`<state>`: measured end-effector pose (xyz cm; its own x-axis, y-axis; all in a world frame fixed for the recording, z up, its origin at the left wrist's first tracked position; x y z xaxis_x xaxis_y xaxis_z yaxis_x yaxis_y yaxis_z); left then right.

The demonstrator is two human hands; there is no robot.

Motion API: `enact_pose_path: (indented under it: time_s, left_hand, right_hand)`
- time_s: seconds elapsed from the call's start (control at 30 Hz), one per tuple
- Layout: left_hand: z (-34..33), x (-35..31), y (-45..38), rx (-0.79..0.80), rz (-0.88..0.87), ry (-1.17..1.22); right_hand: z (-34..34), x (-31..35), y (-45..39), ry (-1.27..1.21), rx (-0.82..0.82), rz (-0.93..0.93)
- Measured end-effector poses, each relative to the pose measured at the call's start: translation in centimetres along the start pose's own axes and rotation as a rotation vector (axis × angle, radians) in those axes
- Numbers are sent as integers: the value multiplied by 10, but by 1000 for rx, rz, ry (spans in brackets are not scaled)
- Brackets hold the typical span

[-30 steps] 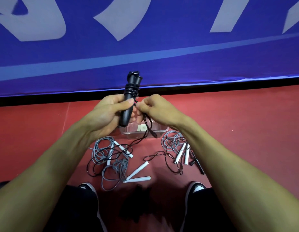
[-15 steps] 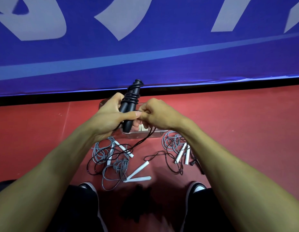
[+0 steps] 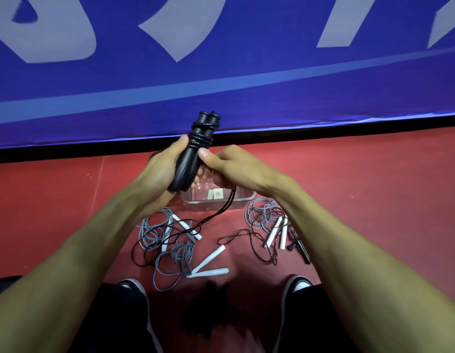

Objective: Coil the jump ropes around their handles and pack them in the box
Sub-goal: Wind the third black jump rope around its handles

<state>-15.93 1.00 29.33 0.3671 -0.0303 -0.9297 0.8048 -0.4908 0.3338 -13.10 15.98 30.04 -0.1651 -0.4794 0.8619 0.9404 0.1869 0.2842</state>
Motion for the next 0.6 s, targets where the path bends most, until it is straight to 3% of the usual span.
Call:
enact_pose_path:
  time_s: [0.13, 0.33, 0.6]
  left_hand:
    - [-2, 4, 2, 2, -13, -64]
    - [-2, 7, -3, -94, -227, -261]
    - [-3, 5, -2, -86, -95, -130]
  right_hand:
    - [1, 3, 3, 182, -106, 45]
    - [-4, 10, 3, 280, -244, 150]
    - [-6, 0, -2, 244, -317, 84]
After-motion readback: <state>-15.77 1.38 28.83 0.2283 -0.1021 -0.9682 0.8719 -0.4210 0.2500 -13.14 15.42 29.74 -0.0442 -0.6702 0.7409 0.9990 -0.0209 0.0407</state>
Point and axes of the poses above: each hand's wrist, its own y-axis away from the middle knuckle, its own z-axis out of the back of the hand, x = y × z, the point moved 2 cm from there along -y, towards the middle knuckle, and after that the axes turned 1 degree about -z, right-handed, at the moved point
